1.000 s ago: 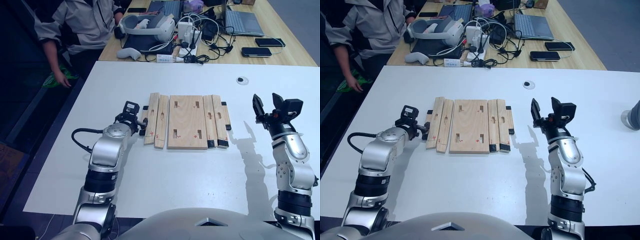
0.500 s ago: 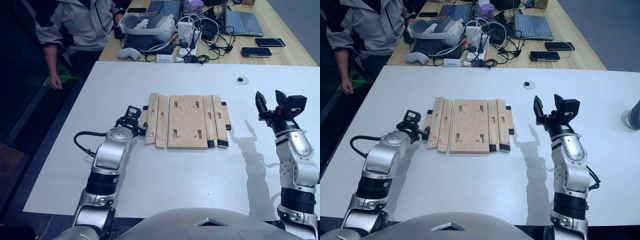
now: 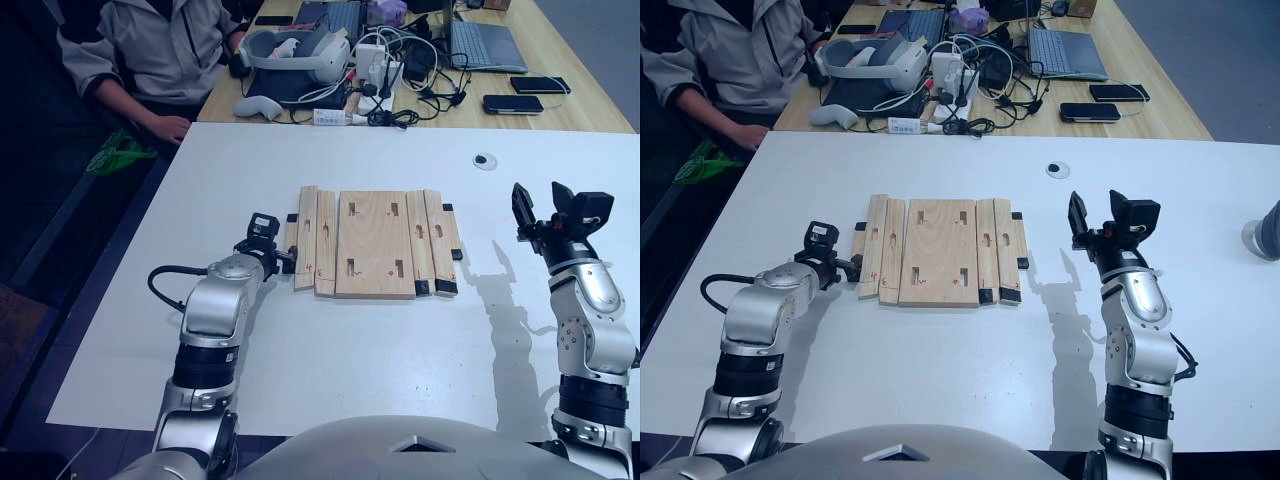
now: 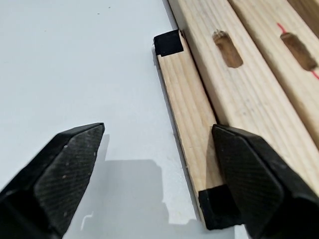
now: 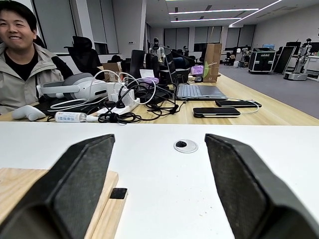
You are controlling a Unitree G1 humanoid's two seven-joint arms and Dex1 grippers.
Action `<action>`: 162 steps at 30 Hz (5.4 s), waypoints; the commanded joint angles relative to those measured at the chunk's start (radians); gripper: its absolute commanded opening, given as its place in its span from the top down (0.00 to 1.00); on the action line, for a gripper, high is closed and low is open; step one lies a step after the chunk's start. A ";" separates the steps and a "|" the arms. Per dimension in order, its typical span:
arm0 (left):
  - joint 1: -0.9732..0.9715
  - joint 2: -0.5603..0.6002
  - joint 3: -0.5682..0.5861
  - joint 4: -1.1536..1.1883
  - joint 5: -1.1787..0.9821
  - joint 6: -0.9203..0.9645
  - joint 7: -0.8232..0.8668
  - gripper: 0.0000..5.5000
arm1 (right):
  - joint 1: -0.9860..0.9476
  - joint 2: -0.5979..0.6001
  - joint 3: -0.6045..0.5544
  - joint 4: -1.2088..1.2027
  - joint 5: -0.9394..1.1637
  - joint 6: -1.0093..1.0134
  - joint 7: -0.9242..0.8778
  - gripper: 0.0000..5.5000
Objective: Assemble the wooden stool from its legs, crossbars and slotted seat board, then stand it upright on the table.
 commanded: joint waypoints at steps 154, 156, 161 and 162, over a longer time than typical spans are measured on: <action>-0.533 -0.090 -0.038 -0.110 -0.386 0.352 -0.164 0.76 | -0.825 -0.199 0.806 0.691 -1.130 -0.911 -0.035 0.62; -0.532 -0.092 -0.037 -0.109 -0.386 0.351 -0.160 0.76 | -0.815 -0.201 0.809 0.677 -1.132 -0.905 -0.023 0.56; -0.526 -0.080 -0.037 -0.105 -0.385 0.345 -0.158 0.76 | -0.772 -0.234 0.810 0.655 -1.127 -0.862 0.050 0.43; -0.523 -0.076 -0.038 -0.104 -0.383 0.342 -0.158 0.76 | -0.763 -0.243 0.806 0.643 -1.122 -0.859 0.061 0.43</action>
